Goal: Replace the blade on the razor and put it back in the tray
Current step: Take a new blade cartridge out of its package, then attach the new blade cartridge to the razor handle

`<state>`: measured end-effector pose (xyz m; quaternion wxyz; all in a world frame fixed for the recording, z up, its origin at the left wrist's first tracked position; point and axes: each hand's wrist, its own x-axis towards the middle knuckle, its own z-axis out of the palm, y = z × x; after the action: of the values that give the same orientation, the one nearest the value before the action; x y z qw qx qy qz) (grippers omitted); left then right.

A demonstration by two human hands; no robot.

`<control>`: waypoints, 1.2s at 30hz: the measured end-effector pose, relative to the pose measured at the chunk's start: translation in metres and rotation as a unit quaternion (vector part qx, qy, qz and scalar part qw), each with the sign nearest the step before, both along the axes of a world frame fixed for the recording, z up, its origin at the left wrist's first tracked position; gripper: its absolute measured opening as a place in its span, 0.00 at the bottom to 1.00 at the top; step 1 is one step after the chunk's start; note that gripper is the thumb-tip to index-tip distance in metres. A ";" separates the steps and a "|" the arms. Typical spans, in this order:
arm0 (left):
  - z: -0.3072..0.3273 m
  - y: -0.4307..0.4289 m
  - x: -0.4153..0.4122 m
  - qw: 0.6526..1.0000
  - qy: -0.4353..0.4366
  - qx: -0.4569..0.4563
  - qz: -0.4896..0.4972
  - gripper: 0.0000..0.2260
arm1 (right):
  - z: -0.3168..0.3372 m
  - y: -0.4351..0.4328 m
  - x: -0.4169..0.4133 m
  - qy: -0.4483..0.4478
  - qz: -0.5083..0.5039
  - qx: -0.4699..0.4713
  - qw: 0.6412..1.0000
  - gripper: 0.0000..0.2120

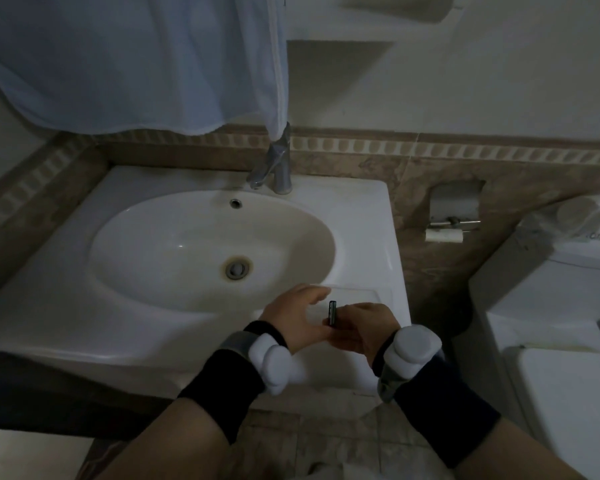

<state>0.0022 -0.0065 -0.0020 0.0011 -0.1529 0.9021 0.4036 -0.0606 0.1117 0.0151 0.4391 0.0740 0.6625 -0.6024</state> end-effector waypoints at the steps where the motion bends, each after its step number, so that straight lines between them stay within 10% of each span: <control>1: -0.001 0.001 -0.001 1.000 0.000 -0.006 -0.001 0.27 | 0.001 0.000 0.000 0.014 0.010 0.012 1.000 0.06; 16: -0.001 0.010 0.002 0.998 0.041 0.025 0.037 0.20 | -0.001 0.019 -0.005 -0.046 0.004 -0.057 0.997 0.07; 24: -0.006 0.005 0.006 0.997 0.028 0.045 0.052 0.19 | 0.004 0.019 -0.020 0.172 0.074 0.056 0.981 0.10; 31: -0.019 0.001 0.012 0.995 -0.009 0.082 0.062 0.19 | 0.002 0.041 -0.041 0.409 0.357 0.294 0.787 0.12; 36: -0.024 0.000 0.012 0.996 -0.024 0.072 0.053 0.19 | -0.010 0.041 -0.036 0.461 0.424 0.319 0.711 0.15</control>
<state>0.0142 -0.0070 -0.0259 0.0122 -0.2092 0.8610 0.4634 -0.0969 0.1525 0.0046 0.2389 -0.3655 0.8973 -0.0648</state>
